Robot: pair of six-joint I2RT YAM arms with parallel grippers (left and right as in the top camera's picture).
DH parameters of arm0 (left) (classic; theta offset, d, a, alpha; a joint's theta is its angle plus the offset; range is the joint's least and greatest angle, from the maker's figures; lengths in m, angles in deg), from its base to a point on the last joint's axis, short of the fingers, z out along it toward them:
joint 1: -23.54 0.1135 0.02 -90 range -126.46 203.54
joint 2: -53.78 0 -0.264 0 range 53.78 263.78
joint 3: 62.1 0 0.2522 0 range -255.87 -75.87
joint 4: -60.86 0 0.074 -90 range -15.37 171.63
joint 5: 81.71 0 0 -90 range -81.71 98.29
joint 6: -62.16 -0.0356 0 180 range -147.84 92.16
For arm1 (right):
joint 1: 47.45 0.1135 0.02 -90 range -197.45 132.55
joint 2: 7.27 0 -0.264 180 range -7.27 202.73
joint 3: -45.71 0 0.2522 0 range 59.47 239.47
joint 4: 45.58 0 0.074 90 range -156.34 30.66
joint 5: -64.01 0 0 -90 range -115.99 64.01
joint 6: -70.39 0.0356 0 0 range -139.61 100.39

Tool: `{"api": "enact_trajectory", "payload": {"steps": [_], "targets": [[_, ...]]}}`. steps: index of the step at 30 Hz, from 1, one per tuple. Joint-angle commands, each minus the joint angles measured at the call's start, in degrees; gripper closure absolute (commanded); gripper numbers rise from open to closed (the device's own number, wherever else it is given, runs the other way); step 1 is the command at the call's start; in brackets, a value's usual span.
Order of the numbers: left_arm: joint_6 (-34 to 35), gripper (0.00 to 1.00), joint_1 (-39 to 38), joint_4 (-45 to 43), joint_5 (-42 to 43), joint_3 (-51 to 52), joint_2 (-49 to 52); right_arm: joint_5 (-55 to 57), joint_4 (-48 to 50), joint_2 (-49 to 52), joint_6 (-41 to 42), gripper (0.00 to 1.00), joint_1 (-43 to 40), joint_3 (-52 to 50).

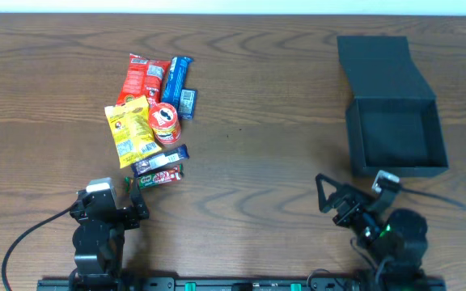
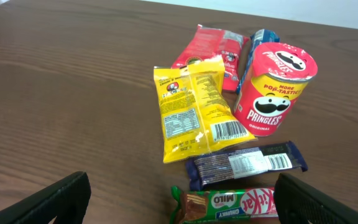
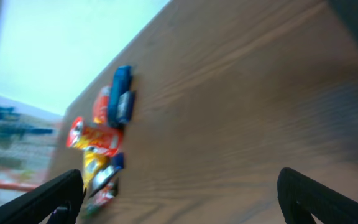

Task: Pack container
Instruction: 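Move the right gripper to the black box's lid edge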

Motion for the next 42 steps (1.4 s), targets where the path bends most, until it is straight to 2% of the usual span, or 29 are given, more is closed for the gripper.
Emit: {"api": "enact_trajectory", "payload": {"steps": [1,7,11,16,23,29,34,35,36,42], "targets": [[-0.4,0.05,0.1,0.1,-1.2,1.4,-0.2,6.2,0.4,9.3,-10.9,0.01,-0.2,6.9],[-0.4,0.05,0.1,0.0,-1.2,1.4,-0.2,13.6,-1.0,31.5,-24.5,0.01,-0.2,20.8],[-0.4,0.05,0.1,0.1,-1.2,1.4,-0.2,22.2,-5.8,46.6,-32.0,0.01,-0.2,31.7],[-0.4,0.05,0.1,0.1,-1.2,1.4,-0.2,30.0,-9.6,61.8,-36.3,0.0,-0.9,40.6],[-0.4,0.05,0.1,0.1,-1.2,1.4,-0.2,29.3,-9.3,74.3,-40.2,0.23,-3.7,43.6],[-0.4,0.05,0.1,0.1,-1.2,1.4,-0.2,25.7,-7.8,78.1,-40.2,0.67,-4.7,43.6],[-0.4,0.05,0.1,0.1,-1.2,1.4,-0.2,23.4,-6.2,78.5,-40.0,0.89,-4.7,43.6],[-0.4,0.05,0.1,0.1,-1.2,1.4,-0.2,23.4,-6.0,78.5,-40.0,0.96,-4.7,43.6],[-0.4,0.05,0.1,0.0,-1.2,1.4,-0.2,23.3,-5.9,78.5,-40.0,0.99,-4.7,43.6],[-0.4,0.05,0.1,0.1,-1.2,1.4,-0.2,22.9,-5.4,78.5,-40.0,0.99,-3.2,43.6]]}}
